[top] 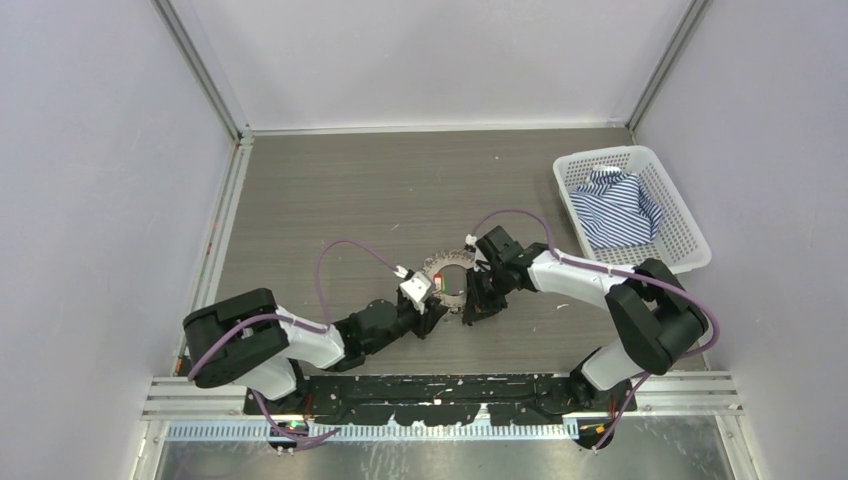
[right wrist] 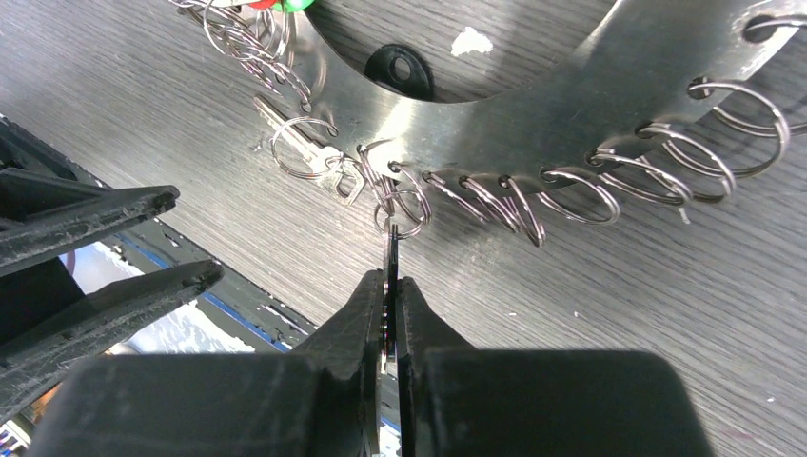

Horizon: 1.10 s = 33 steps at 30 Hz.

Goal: Remove the keys from the keyring

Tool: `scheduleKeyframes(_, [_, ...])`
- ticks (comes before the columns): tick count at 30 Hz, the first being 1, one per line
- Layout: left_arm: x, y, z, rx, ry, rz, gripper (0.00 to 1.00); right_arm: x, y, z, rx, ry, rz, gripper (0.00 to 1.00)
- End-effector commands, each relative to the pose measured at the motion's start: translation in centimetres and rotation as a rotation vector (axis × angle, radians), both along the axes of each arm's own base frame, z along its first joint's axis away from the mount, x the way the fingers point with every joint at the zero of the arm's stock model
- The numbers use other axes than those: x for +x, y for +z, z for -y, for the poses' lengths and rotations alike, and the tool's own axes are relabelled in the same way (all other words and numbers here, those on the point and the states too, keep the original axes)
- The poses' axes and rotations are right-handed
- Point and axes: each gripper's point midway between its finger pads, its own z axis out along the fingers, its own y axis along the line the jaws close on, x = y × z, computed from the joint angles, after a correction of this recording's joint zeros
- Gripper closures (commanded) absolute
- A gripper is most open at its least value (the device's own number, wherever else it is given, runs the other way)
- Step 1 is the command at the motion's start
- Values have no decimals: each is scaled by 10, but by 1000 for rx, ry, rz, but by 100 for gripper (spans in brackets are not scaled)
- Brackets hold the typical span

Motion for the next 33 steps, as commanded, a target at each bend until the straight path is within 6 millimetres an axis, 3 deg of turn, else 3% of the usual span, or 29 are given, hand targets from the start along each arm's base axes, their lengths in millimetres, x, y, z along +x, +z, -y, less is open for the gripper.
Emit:
scheduleKeyframes(1, [5, 26, 9, -80, 36, 24, 72, 11, 17, -5, 43, 3, 68, 99])
scheduleKeyframes(12, [5, 28, 12, -118, 81, 22, 77, 22, 37, -15, 82, 56, 111, 99])
scheduleKeyframes(21, [4, 24, -7, -131, 128, 34, 77, 21, 43, -26, 117, 144, 67, 99])
scheduleKeyframes(33, [0, 19, -18, -128, 142, 28, 77, 24, 30, -32, 88, 119, 7, 99])
